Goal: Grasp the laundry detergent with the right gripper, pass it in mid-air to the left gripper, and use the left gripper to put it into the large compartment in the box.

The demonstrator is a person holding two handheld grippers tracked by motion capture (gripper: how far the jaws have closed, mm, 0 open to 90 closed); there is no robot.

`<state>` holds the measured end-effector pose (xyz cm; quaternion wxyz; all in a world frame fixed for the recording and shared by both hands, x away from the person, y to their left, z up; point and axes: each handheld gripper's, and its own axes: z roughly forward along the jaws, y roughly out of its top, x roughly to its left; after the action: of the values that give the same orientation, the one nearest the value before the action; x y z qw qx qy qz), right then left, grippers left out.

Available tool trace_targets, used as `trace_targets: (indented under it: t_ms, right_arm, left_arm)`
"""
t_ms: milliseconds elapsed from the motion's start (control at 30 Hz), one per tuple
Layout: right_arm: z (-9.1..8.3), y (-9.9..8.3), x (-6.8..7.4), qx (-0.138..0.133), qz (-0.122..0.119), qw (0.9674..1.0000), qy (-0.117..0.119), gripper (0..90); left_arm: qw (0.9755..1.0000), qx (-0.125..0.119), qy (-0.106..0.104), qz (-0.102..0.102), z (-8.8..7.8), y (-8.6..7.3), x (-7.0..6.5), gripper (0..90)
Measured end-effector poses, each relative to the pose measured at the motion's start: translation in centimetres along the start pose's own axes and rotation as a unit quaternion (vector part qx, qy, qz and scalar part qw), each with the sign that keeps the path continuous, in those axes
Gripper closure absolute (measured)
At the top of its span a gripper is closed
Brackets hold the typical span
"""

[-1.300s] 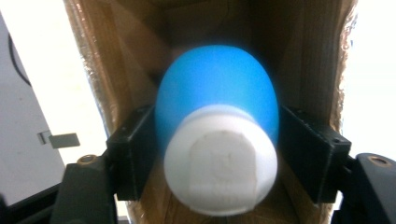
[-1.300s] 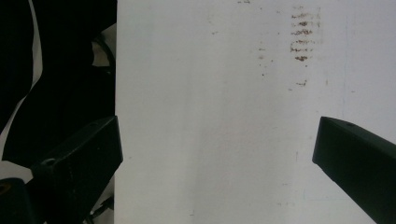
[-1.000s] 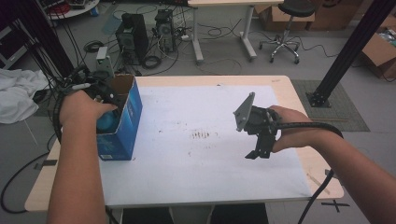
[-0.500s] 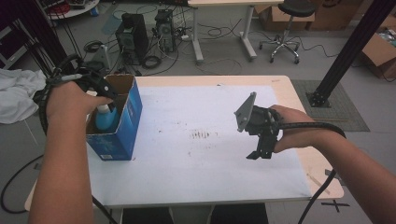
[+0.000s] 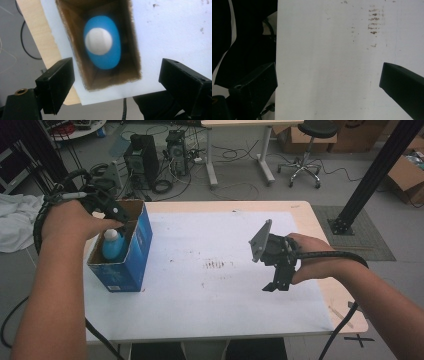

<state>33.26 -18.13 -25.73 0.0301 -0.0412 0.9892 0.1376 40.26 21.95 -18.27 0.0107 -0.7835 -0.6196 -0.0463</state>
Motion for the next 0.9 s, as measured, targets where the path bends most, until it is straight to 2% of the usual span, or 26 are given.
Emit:
trace_targets:
  t_ms: [200,333,467,700,800,900]
  right_arm:
    - [0.1,0.1,0.0,-0.001,-0.001,1.0000,0.002,1.1]
    - [0.1,0.0,0.0,0.001,0.000,1.0000,0.002,1.1]
    - [0.0,-0.1,-0.1,0.001,0.003,1.0000,0.002,1.1]
    - [0.1,0.1,0.0,0.001,0.000,1.0000,0.002,1.1]
    - [0.1,0.2,0.0,0.000,0.000,1.0000,0.002,1.1]
    - [0.0,0.1,0.0,0.001,0.002,1.0000,0.002,1.1]
  left_arm:
    - [0.9999,0.000,-0.001,0.015,-0.6,-0.1,-0.6,9.7]
    - [0.9994,-0.006,-0.003,0.033,-1.2,-0.3,-1.0,8.1]
    - [0.9993,-0.008,-0.014,0.035,-1.6,-0.4,-1.2,4.8]
    - [0.9983,-0.011,-0.011,0.055,-2.2,-0.5,-2.2,3.8]
    - [0.9974,-0.009,-0.011,0.071,-2.4,-0.5,-2.9,2.8]
    - [0.9954,-0.004,-0.010,0.095,-2.5,-0.5,-3.5,0.3]
